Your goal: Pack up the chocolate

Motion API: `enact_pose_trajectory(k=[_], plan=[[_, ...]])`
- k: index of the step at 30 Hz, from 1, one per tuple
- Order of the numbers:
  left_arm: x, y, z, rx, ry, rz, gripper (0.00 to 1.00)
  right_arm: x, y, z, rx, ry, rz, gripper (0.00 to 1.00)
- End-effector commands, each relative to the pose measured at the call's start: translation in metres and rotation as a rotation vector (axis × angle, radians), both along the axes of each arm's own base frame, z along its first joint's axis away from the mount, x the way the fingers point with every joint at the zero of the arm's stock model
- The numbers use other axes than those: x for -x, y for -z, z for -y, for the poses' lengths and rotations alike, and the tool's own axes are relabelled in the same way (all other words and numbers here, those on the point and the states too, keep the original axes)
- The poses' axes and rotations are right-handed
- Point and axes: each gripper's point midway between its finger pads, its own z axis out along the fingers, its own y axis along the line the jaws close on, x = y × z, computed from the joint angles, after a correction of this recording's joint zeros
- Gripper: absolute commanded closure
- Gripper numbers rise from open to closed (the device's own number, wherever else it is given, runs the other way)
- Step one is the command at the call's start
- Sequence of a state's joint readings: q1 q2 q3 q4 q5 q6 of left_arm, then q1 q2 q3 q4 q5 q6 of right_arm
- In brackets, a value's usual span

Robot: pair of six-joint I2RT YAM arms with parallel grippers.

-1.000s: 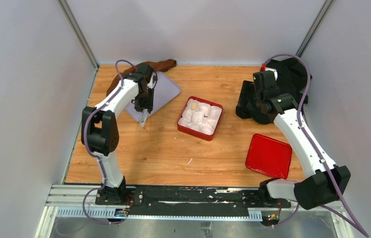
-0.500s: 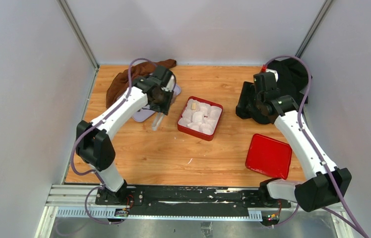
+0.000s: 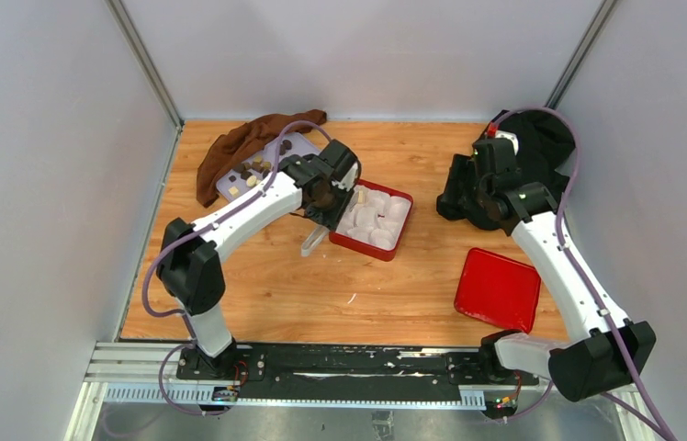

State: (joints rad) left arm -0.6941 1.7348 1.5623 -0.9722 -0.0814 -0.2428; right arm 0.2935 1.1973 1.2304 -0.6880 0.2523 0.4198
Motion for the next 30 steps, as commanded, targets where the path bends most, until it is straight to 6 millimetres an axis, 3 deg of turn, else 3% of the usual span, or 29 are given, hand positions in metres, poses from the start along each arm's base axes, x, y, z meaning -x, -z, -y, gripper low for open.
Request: enact_pose_trajectory(k=[1, 10, 20, 30], plan=[[-0.011, 0.004, 0.012, 0.002, 0.002, 0.018, 0.99, 0.007, 0.0, 0.007, 0.008, 0.021, 0.002, 0.07], [-0.019, 0.023, 0.014, -0.027, 0.004, 0.01, 0.93, 0.009, -0.001, 0.01, 0.023, 0.024, 0.004, 0.07], [-0.021, 0.03, 0.012, -0.05, -0.017, 0.01, 0.71, 0.01, -0.002, 0.012, 0.027, 0.028, 0.006, 0.07], [-0.025, 0.031, 0.015, -0.045, -0.022, 0.014, 0.61, 0.009, -0.002, 0.01, 0.023, 0.023, 0.004, 0.07]])
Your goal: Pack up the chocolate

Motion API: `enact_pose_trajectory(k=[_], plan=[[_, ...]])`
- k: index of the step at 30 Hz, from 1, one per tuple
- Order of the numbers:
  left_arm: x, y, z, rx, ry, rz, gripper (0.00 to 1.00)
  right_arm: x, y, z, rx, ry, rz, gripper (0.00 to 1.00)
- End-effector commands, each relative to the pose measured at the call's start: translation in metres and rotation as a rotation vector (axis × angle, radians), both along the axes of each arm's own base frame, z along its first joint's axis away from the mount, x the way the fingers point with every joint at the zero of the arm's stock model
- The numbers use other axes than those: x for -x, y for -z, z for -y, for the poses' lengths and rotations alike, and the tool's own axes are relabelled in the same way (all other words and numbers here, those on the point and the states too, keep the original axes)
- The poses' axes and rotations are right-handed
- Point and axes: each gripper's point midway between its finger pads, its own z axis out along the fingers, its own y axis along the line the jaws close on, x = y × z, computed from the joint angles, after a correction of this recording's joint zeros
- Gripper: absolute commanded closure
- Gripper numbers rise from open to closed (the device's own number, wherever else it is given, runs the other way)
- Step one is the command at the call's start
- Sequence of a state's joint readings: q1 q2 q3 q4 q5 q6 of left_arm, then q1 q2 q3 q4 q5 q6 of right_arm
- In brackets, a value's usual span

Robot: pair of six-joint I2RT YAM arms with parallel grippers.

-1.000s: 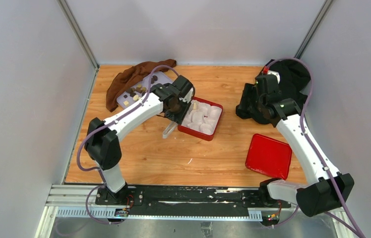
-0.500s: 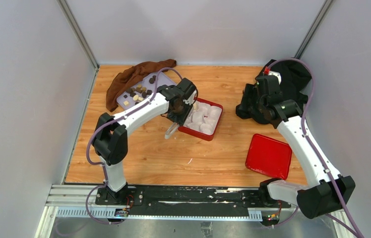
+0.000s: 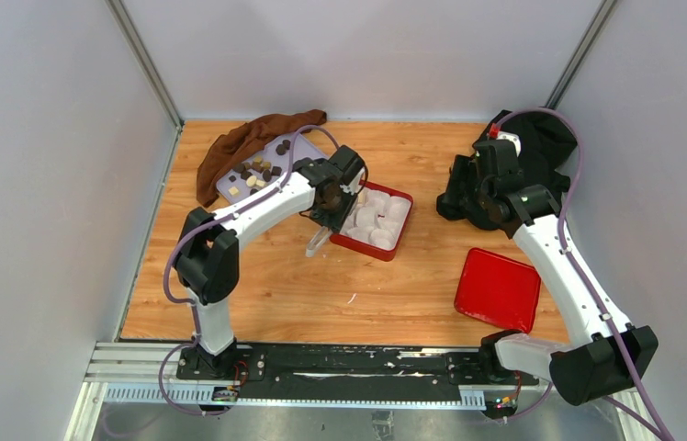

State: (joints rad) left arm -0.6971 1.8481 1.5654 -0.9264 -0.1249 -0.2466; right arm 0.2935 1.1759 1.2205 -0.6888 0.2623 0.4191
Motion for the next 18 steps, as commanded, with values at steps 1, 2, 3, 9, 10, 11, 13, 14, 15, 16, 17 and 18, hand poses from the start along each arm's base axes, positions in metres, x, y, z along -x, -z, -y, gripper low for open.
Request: enact_pose_trajectory(k=[1, 2, 3, 9, 10, 11, 13, 14, 15, 16, 17, 18], plan=[[-0.01, -0.006, 0.011, 0.025, -0.004, 0.036, 0.61, 0.005, 0.0, 0.008, 0.021, 0.016, -0.009, 0.07], [-0.01, -0.006, 0.011, 0.025, -0.003, 0.035, 0.61, 0.005, 0.0, 0.008, 0.022, 0.016, -0.009, 0.07], [-0.011, -0.005, 0.011, 0.024, -0.005, 0.035, 0.61, 0.005, 0.0, 0.008, 0.023, 0.017, -0.009, 0.07], [-0.014, -0.006, 0.013, 0.026, -0.006, 0.04, 0.55, 0.006, 0.0, 0.008, 0.023, 0.018, -0.008, 0.07], [-0.014, -0.007, 0.014, 0.028, -0.005, 0.04, 0.55, 0.006, 0.001, 0.009, 0.025, 0.019, -0.009, 0.07], [-0.014, -0.007, 0.014, 0.028, -0.005, 0.04, 0.55, 0.006, 0.0, 0.009, 0.024, 0.019, -0.008, 0.07], [-0.014, -0.008, 0.014, 0.03, -0.006, 0.04, 0.55, 0.006, 0.0, 0.009, 0.024, 0.019, -0.007, 0.07], [-0.014, -0.009, 0.014, 0.034, -0.007, 0.041, 0.57, 0.006, 0.0, 0.009, 0.024, 0.019, -0.007, 0.07], [-0.014, -0.013, 0.015, 0.043, -0.008, 0.048, 0.58, 0.006, 0.0, 0.008, 0.024, 0.019, -0.007, 0.07], [-0.014, -0.018, 0.016, 0.052, -0.01, 0.058, 0.59, 0.006, 0.0, 0.008, 0.024, 0.019, -0.007, 0.07], [-0.014, -0.024, 0.016, 0.063, -0.011, 0.07, 0.6, 0.006, 0.0, 0.008, 0.024, 0.019, -0.007, 0.07], [-0.015, -0.033, 0.016, 0.077, -0.013, 0.086, 0.61, 0.006, 0.0, 0.009, 0.026, 0.02, -0.005, 0.07]])
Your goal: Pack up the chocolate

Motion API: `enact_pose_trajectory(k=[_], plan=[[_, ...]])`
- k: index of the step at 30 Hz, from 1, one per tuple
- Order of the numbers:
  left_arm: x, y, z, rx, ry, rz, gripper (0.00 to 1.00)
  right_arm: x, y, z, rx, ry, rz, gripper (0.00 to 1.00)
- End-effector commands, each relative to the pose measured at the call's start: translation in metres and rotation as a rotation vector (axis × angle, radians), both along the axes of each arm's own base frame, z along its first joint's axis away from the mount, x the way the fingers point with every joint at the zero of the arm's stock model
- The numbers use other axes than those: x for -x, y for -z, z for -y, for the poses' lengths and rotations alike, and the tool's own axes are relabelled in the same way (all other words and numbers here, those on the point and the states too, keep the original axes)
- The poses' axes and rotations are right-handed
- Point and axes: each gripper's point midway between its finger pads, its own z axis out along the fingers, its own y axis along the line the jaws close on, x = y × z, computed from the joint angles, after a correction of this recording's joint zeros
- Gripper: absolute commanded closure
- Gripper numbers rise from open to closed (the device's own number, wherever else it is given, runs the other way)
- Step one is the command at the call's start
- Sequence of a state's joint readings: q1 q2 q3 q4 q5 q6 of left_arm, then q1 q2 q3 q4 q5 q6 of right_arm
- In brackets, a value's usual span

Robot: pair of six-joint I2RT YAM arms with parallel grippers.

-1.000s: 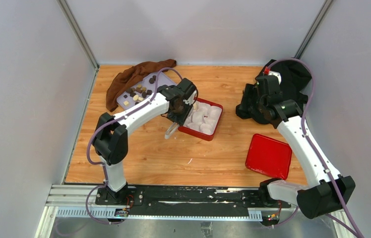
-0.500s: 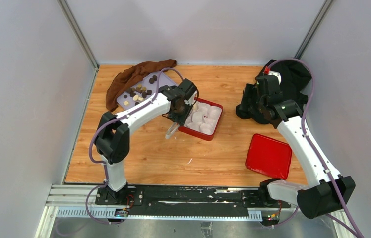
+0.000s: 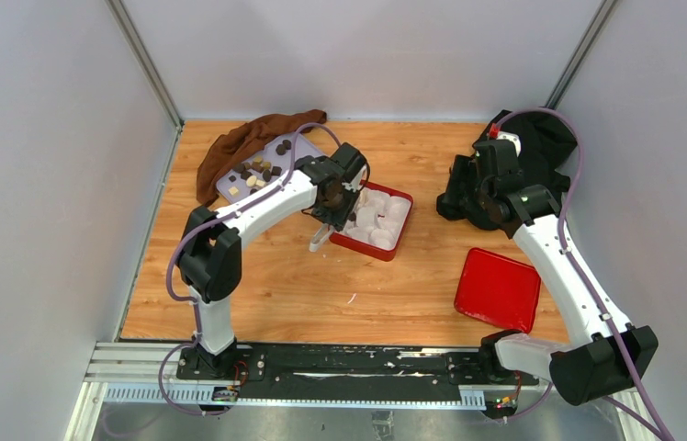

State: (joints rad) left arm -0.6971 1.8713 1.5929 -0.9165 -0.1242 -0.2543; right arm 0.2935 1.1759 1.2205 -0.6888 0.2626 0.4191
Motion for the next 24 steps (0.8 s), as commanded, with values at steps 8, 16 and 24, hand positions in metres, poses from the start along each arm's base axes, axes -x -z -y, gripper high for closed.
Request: enact_pose_trajectory(k=[8, 16, 24], plan=[[-0.012, -0.082, -0.028, 0.05, -0.1, 0.201, 0.68, 0.006, 0.003, 0.008, 0.022, 0.016, -0.015, 0.07], [-0.015, -0.056, -0.139, 0.05, -0.457, 0.128, 0.72, 0.005, 0.008, 0.005, 0.015, 0.006, -0.025, 0.07], [0.009, -0.013, -0.194, -0.037, -0.642, 0.054, 0.71, 0.003, 0.008, 0.003, 0.012, -0.004, -0.026, 0.07]])
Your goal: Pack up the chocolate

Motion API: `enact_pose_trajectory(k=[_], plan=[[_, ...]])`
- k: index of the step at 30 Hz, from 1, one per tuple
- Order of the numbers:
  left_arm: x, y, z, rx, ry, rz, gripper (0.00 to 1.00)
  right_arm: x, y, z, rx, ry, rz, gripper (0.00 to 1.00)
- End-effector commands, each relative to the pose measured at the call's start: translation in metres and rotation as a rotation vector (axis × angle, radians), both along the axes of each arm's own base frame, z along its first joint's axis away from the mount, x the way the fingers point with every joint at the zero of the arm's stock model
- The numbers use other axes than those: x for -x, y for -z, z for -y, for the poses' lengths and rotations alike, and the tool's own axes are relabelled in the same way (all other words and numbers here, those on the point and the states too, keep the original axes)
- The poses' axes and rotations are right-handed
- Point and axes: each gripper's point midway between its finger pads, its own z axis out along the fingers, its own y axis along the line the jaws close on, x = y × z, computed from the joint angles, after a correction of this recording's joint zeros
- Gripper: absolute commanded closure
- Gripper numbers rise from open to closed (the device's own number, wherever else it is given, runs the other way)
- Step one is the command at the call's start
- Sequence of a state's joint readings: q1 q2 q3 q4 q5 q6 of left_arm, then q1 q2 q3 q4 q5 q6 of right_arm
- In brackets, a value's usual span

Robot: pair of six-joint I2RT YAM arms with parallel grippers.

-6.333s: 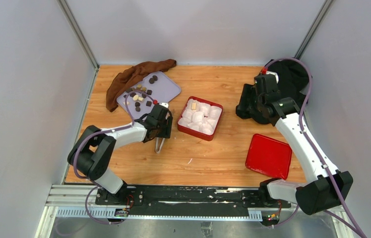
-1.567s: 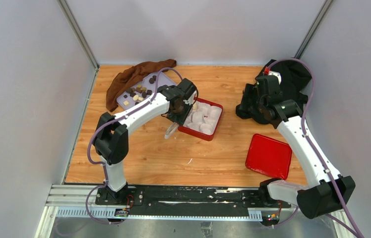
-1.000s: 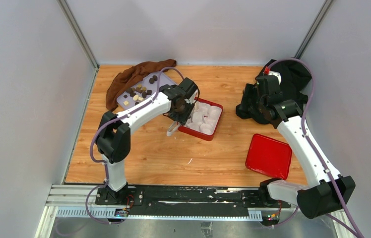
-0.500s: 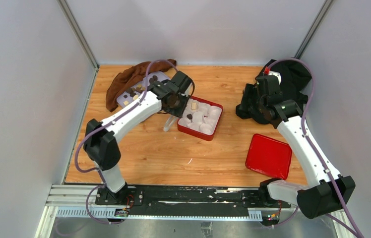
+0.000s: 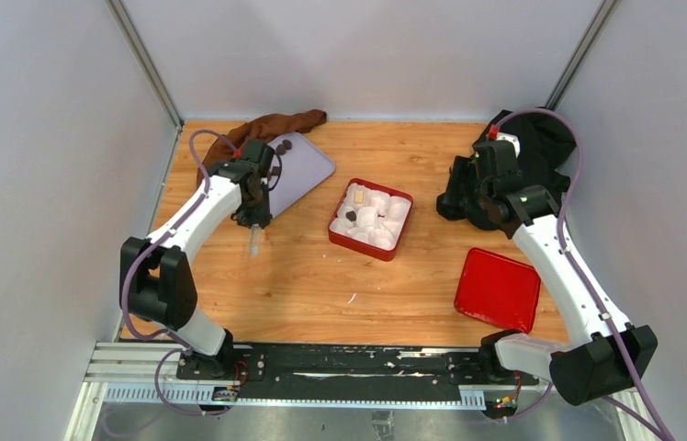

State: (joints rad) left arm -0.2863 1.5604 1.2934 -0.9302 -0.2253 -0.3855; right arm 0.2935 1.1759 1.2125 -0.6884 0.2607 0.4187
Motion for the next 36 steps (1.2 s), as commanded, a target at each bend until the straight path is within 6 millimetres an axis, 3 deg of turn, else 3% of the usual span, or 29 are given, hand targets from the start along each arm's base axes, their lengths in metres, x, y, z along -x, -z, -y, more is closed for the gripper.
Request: enact_pose_trajectory(k=[1, 14, 24, 31, 36], plan=[[0.01, 0.007, -0.014, -0.006, -0.085, 0.006, 0.7, 0.002, 0.005, 0.002, 0.009, -0.004, -0.019, 0.07], [0.003, 0.038, -0.017, 0.013, -0.121, -0.037, 0.56, 0.001, 0.002, 0.002, 0.011, -0.011, -0.016, 0.07], [-0.018, 0.048, -0.016, 0.045, -0.136, -0.05, 0.55, -0.006, 0.001, -0.001, 0.015, -0.02, -0.021, 0.07], [-0.03, 0.048, -0.015, 0.048, -0.137, -0.043, 0.59, -0.011, 0.0, -0.002, 0.02, -0.018, -0.021, 0.07], [-0.031, 0.046, -0.013, 0.057, -0.14, -0.04, 0.72, -0.011, 0.005, -0.001, 0.017, -0.01, -0.027, 0.07]])
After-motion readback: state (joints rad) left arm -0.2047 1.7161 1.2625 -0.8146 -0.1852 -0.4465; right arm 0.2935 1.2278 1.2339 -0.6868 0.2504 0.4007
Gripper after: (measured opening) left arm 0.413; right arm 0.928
